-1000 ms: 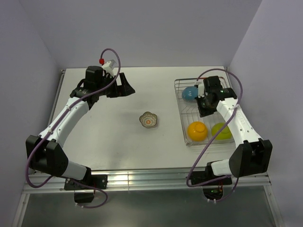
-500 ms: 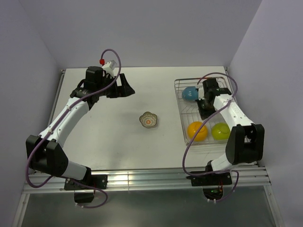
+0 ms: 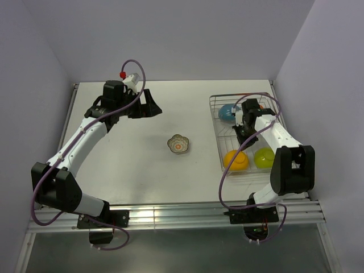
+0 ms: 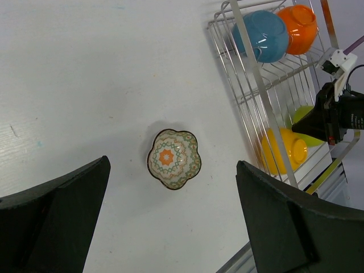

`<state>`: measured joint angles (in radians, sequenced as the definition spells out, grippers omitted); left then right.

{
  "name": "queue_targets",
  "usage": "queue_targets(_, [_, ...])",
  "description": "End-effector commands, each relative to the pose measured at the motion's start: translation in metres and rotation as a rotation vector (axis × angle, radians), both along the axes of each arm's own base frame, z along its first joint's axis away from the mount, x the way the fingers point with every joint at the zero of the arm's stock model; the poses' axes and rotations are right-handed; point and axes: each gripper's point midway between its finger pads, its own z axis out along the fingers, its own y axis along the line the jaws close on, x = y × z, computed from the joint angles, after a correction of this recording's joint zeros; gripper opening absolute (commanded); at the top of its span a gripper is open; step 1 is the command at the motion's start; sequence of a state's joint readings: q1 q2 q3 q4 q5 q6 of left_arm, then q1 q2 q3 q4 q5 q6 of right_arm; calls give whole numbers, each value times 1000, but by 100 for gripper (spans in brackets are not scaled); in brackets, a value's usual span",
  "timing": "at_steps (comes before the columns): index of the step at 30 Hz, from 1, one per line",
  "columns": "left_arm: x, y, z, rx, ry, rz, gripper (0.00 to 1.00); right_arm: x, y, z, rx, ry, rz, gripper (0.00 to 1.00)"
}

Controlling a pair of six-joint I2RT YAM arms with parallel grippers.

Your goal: Load the bowls into the dish rack

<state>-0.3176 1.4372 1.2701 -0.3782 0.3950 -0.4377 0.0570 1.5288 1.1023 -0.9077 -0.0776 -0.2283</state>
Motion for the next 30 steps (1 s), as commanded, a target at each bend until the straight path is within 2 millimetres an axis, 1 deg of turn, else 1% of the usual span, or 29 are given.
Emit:
queue_targets(1, [1,-2,8,-12,-45,-22,99,-8,10,0,51,32,40,0])
queue_targets(7, [0,-2,6,-12,-37,-28,99,-12,15,1,82,61,59,0])
queue_targets(10, [-1,-4,4,-10,-33,-44,99,-11,15,4,84,60,64,2])
queue_targets(12, [-5,-7,1,-3,-33,-86,99,-5,15,13,80,30,63,8])
queue_targets(13, [-6,-7,-1,0,-26,-86,99,-5,14,13,80,31,65,8])
queue_targets(14, [-6,-8,-3,9,-31,-111,99,1,14,22,81,-1,63,12])
queue_targets(16, [-7,-8,-8,28,-31,-126,99,7,12,33,82,-40,59,17])
queue_targets(17, [-8,-9,-12,51,-39,-145,99,16,11,47,83,-88,57,26])
queue_targets(18, [-5,-7,-18,77,-40,-136,99,20,12,55,92,-113,60,30])
queue_targets(19, [-4,-7,-23,98,-41,-137,99,24,8,63,94,-141,51,35])
queue_targets(20, [-5,-10,-30,130,-42,-152,99,32,7,79,100,-192,51,44])
queue_targets(21, [-2,-9,-36,162,-43,-139,98,35,6,86,103,-210,49,48])
queue_targets(22, [-1,-10,-42,186,-40,-138,98,43,-2,100,109,-254,29,56])
queue_targets(23, [-4,-15,-53,217,-27,-163,97,45,-3,108,116,-273,26,59])
queue_targets(24, [-2,-15,-58,247,-26,-159,97,45,-4,114,124,-284,24,63])
queue_targets(25, [-2,-18,-66,272,-16,-166,96,50,-4,127,143,-319,28,68])
queue_targets(26, [-4,-25,-80,303,-1,-194,96,52,-7,133,152,-337,15,71])
queue_targets(27, [-5,-27,-85,320,6,-203,95,51,-7,138,168,-346,15,75])
queue_targets(28, [-5,-30,-92,338,16,-211,95,53,-3,149,197,-375,27,82])
queue_targets(29, [-6,-34,-107,366,40,-232,94,52,-5,156,214,-390,21,84])
queue_targets(30, [-6,-37,-111,377,50,-246,93,52,-4,162,230,-406,19,85])
